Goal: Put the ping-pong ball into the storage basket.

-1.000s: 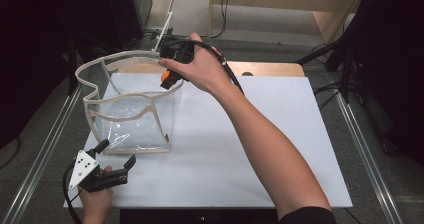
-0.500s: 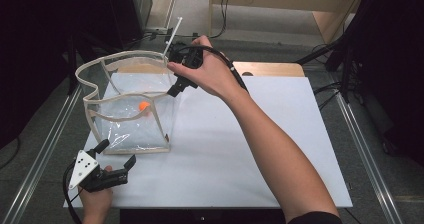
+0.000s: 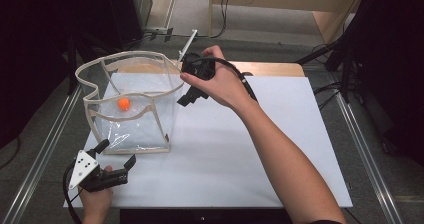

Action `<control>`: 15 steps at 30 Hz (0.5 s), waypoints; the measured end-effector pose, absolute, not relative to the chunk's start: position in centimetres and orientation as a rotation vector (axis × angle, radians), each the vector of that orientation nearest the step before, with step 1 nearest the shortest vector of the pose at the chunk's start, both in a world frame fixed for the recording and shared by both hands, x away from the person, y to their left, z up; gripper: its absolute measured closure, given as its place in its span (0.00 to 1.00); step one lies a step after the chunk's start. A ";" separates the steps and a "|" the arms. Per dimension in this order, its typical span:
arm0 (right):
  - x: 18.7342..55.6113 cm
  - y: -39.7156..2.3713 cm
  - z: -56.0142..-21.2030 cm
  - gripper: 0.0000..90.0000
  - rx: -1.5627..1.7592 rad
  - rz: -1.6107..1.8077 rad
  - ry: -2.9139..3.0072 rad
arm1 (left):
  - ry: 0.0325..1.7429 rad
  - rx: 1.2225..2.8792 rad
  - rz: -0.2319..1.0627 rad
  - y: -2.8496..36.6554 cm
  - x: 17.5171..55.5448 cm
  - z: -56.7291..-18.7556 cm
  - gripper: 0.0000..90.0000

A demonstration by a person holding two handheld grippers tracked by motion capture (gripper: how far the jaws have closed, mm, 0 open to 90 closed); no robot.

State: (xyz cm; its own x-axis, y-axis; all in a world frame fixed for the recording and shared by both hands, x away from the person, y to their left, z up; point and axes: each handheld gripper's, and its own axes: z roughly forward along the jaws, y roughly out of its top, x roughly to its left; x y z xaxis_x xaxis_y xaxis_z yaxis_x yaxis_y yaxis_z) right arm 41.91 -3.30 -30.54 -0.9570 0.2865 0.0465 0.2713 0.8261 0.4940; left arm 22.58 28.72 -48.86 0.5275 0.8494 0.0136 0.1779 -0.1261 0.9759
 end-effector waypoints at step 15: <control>41.1 -5.2 -32.1 0.00 0.527 0.821 2.921 | 0.890 1.625 0.732 28.7 22.6 -48.9 0.00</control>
State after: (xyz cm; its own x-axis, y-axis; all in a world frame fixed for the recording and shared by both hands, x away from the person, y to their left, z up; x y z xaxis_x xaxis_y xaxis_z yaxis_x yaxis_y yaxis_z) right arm 41.10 -5.17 -32.08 -0.9397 0.3404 0.0325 0.3076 0.7998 0.5155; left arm 22.59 28.70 -48.86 0.5285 0.8488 0.0143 0.1786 -0.1276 0.9756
